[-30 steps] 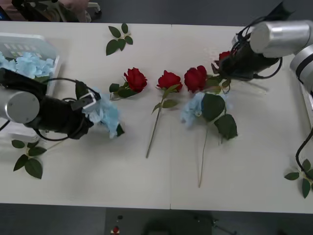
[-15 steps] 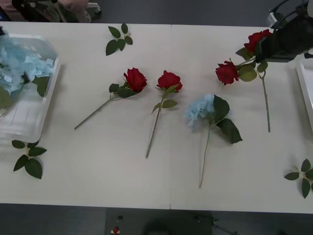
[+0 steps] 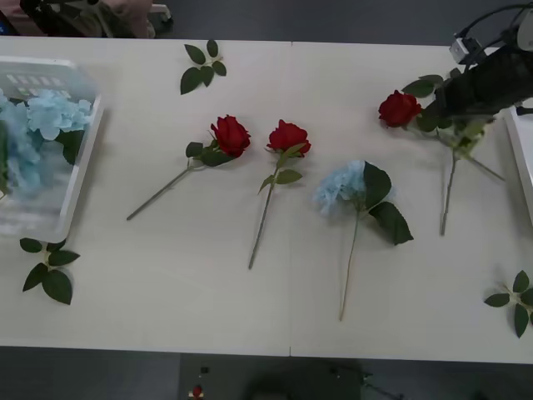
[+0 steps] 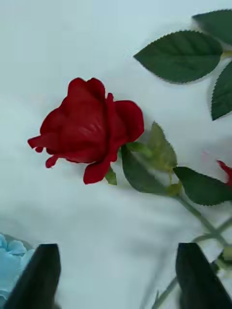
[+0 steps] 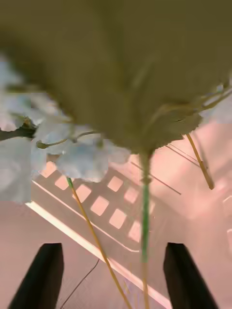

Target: Put the red flowers into the right box and the blue flowers into the left box

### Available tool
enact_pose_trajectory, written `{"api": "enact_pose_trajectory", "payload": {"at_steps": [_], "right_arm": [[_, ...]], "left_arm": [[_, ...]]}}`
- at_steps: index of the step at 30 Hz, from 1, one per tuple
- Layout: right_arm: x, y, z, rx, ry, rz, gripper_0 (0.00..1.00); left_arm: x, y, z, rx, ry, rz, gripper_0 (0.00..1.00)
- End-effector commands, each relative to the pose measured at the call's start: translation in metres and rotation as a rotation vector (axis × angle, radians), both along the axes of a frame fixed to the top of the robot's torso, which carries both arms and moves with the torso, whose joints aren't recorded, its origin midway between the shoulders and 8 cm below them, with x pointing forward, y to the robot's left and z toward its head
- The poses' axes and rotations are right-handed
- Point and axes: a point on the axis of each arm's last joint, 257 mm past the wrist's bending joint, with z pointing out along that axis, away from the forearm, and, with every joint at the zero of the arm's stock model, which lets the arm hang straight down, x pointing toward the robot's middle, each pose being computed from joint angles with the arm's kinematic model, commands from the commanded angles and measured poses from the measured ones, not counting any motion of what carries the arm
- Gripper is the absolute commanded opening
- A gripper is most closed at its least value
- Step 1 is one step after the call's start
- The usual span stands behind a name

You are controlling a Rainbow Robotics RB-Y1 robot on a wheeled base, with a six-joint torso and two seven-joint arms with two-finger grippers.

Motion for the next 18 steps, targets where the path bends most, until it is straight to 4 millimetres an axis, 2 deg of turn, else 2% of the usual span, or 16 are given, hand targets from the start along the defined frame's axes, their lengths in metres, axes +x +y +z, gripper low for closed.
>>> {"api": "enact_pose_trajectory", "payload": {"at_steps": [1,2,3,5,7,9,12,13,16,18], "right_arm": [[-0.001,0.012,0.021,0.016,-0.003,0.049,0.80],[-0.003,0.012,0.021,0.026,0.005,0.046,0.80],[-0.010,0.011,0.017,0.044,0.032,0.044,0.80],[-0.017,0.007,0.012,0.073,0.055,0.031,0.80],[-0.026,-0.002,0.006,0.118,0.074,0.006,0.80],[-0.034,-0.010,-0.002,0.134,0.098,-0.013,0.80],[-0.043,-0.024,-0.009,0.149,0.129,-0.071,0.80],[-0.045,-0.030,-0.011,0.158,0.139,-0.108,0.80],[-0.048,-0.045,-0.016,0.152,0.162,-0.198,0.80],[-0.049,-0.054,-0.019,0.151,0.176,-0.261,0.80]], "left_arm": [[0.020,-0.038,0.042,-0.109,-0.067,-0.055,1.00],[0.019,-0.048,0.045,-0.143,-0.066,-0.066,1.00],[0.017,-0.080,0.052,-0.264,-0.060,-0.094,1.00],[0.009,-0.119,0.061,-0.417,-0.029,-0.120,1.00],[-0.004,-0.176,0.081,-0.639,0.030,-0.154,1.00],[-0.005,-0.209,0.100,-0.765,0.037,-0.190,1.00],[-0.001,-0.234,0.113,-0.850,0.023,-0.226,1.00],[-0.003,-0.250,0.116,-0.900,0.031,-0.243,1.00],[-0.001,-0.288,0.113,-0.983,0.035,-0.293,1.00],[0.011,-0.317,0.103,-1.006,0.004,-0.335,1.00]]}}
